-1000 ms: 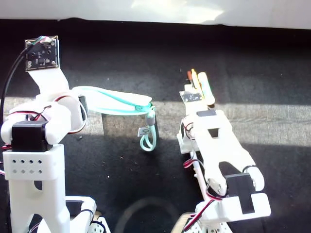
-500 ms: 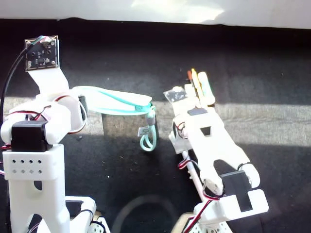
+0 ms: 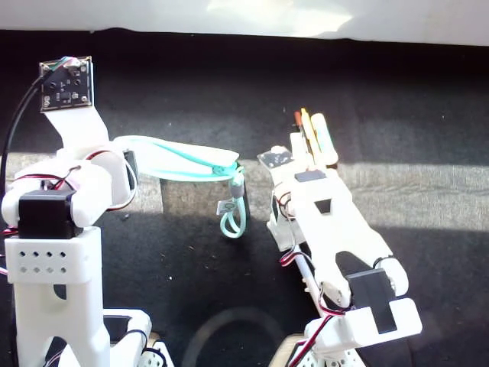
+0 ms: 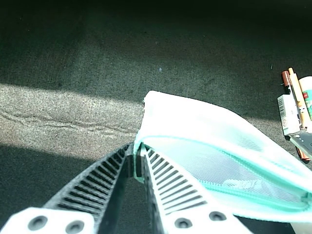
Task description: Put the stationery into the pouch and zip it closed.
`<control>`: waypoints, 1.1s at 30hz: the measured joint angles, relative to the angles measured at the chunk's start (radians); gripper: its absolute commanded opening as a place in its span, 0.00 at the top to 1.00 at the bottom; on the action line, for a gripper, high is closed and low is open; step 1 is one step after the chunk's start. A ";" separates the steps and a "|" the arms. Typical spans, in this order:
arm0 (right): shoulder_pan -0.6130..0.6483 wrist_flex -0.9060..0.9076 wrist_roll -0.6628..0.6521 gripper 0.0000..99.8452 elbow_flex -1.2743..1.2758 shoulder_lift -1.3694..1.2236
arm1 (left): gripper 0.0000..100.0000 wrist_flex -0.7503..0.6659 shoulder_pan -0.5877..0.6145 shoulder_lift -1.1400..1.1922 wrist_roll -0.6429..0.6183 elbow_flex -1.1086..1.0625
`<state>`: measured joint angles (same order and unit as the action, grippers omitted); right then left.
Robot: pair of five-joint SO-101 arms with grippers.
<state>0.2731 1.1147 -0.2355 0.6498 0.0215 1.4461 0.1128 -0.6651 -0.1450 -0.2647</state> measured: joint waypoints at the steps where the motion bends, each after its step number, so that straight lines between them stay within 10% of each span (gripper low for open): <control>1: 0.000 0.000 0.000 0.86 0.000 0.000 | 0.99 0.000 0.000 0.000 0.000 0.000; 20: -0.008 -0.123 -0.002 0.99 0.129 0.052 | 0.99 0.015 -0.002 0.000 0.000 0.000; 33: -0.009 0.126 0.003 0.99 -0.301 0.830 | 0.99 0.083 -0.060 0.000 -0.041 0.031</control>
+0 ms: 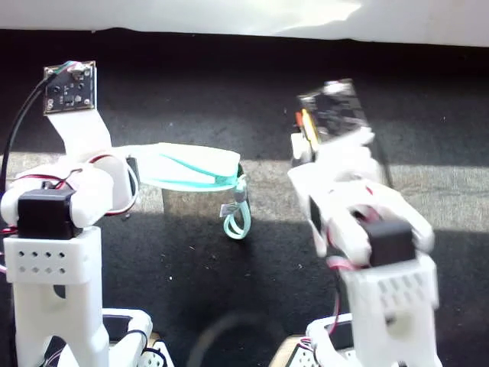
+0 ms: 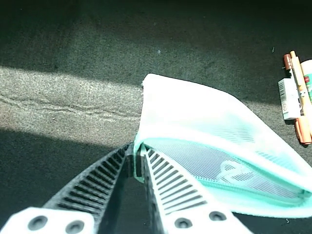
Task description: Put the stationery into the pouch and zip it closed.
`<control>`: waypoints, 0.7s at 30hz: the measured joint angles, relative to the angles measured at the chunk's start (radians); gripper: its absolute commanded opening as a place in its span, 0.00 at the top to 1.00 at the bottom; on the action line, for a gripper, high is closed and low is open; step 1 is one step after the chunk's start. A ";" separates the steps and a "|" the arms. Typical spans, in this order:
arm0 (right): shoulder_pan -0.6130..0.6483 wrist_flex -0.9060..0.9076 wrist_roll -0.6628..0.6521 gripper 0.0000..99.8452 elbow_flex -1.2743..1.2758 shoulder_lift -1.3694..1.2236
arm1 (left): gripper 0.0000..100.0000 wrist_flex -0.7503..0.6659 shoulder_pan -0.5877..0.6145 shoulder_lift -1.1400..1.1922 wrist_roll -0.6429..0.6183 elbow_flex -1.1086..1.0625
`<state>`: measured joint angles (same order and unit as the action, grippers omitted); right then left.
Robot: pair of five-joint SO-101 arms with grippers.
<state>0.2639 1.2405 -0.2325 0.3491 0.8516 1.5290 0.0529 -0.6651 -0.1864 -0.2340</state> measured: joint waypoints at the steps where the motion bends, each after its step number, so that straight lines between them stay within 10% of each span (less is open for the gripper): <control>1: -0.002 0.003 0.020 0.99 -0.046 0.015 | 0.99 0.000 -0.017 0.002 -0.031 0.006; 21: 0.115 -0.087 0.149 0.99 -0.560 0.049 | 0.99 0.226 -0.132 0.203 -0.118 0.474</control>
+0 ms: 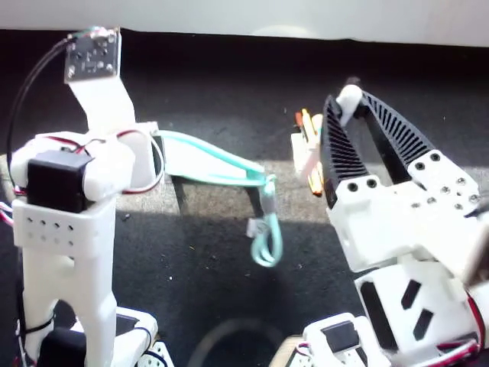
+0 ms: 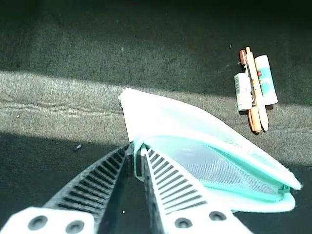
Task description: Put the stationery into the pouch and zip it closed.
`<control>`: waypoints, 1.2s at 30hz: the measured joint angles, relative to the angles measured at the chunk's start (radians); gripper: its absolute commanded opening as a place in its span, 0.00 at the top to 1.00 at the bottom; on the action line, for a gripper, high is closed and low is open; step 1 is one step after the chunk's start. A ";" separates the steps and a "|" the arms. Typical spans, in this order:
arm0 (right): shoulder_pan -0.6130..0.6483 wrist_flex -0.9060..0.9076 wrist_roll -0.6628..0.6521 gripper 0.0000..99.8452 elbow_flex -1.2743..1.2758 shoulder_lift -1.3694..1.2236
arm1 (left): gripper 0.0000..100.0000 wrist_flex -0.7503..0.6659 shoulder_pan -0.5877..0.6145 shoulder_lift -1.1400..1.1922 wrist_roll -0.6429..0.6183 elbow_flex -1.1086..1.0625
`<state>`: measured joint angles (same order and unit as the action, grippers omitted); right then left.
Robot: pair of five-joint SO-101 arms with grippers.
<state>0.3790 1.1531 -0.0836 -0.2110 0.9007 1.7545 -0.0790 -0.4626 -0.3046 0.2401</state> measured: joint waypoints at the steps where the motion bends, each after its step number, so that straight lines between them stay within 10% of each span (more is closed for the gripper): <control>1: 0.015 -0.014 0.000 0.99 -0.003 -0.005 | 0.99 0.000 0.000 0.009 0.000 0.023; 36: 0.195 -0.310 0.000 0.99 -0.061 -0.626 | 0.99 -0.009 -0.061 0.462 -0.046 0.336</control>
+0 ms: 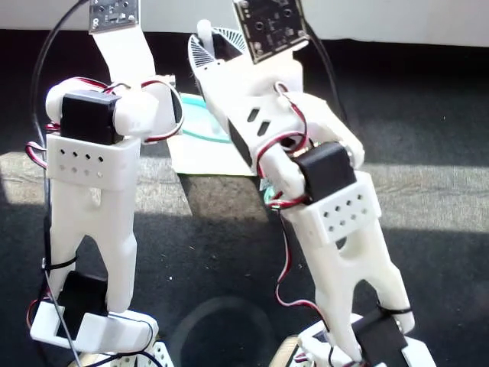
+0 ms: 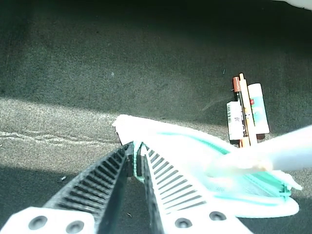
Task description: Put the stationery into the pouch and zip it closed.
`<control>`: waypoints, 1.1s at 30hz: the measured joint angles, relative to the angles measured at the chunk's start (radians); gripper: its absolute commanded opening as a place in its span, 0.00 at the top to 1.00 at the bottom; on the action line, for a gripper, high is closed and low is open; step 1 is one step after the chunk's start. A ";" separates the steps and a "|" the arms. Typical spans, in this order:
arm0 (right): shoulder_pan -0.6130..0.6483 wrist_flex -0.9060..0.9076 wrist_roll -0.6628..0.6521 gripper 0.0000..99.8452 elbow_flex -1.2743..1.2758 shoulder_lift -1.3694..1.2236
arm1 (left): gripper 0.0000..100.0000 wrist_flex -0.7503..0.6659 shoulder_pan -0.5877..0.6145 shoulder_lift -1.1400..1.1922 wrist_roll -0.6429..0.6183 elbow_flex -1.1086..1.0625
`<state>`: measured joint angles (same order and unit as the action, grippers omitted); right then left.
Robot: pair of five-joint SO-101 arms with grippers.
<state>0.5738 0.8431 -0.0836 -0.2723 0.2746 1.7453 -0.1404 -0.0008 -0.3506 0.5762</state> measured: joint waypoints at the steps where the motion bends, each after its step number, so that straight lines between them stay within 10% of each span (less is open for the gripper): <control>1: 0.000 0.000 0.000 0.99 0.000 -0.015 | 0.99 0.000 0.000 0.000 0.000 0.000; 23: -0.043 0.239 0.002 0.87 -0.293 -0.117 | 0.99 -0.025 0.046 0.140 0.084 0.003; 33: -0.471 0.353 0.002 0.92 -0.308 -0.190 | 0.99 -0.025 0.068 0.164 0.084 0.080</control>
<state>0.1028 1.1960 -0.0821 -0.5808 0.0844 1.7208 -0.0729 0.1634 -0.2662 0.6559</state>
